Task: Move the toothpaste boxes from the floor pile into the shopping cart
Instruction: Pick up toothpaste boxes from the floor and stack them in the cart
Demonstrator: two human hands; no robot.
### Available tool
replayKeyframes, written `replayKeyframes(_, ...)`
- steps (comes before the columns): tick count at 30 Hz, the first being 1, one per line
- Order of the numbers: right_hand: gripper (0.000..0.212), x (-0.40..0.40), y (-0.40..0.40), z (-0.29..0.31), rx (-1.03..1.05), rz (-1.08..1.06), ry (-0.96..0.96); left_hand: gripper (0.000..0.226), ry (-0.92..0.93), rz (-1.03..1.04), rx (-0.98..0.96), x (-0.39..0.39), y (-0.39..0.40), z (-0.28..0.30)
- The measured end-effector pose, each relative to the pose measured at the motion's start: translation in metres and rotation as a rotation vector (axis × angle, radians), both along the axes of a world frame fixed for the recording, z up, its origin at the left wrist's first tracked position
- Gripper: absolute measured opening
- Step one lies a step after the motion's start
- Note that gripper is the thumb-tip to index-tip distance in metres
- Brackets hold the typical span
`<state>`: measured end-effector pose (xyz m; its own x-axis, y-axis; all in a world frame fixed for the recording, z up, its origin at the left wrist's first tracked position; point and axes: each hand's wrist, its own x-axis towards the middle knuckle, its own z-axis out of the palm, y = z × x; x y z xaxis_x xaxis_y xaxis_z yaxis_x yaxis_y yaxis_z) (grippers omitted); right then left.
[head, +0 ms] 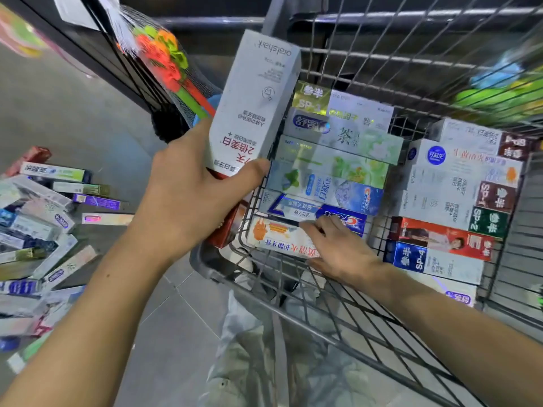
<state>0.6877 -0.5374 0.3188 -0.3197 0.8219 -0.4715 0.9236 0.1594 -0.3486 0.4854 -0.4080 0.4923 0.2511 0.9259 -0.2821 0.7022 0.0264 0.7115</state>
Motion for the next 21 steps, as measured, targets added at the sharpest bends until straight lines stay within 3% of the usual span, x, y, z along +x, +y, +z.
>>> replayKeyframes(6,0.073,0.0,-0.003,0.0,0.014,-0.004,-0.103,0.028,-0.003,0.019,-0.001,0.001,0.0,0.002)
replayKeyframes(13,0.062,-0.005,0.004,0.0,0.05,-0.016,-0.044,0.033,0.049,-0.026,0.049,0.006,-0.002,0.004)
replayKeyframes(18,0.053,0.021,0.003,0.008,0.146,-0.131,-0.042,0.064,0.122,-0.156,0.208,0.024,-0.002,0.009)
replayKeyframes(21,0.064,0.046,0.003,0.016,0.11,-0.227,-0.114,0.058,0.106,-0.211,0.254,0.044,0.003,0.011)
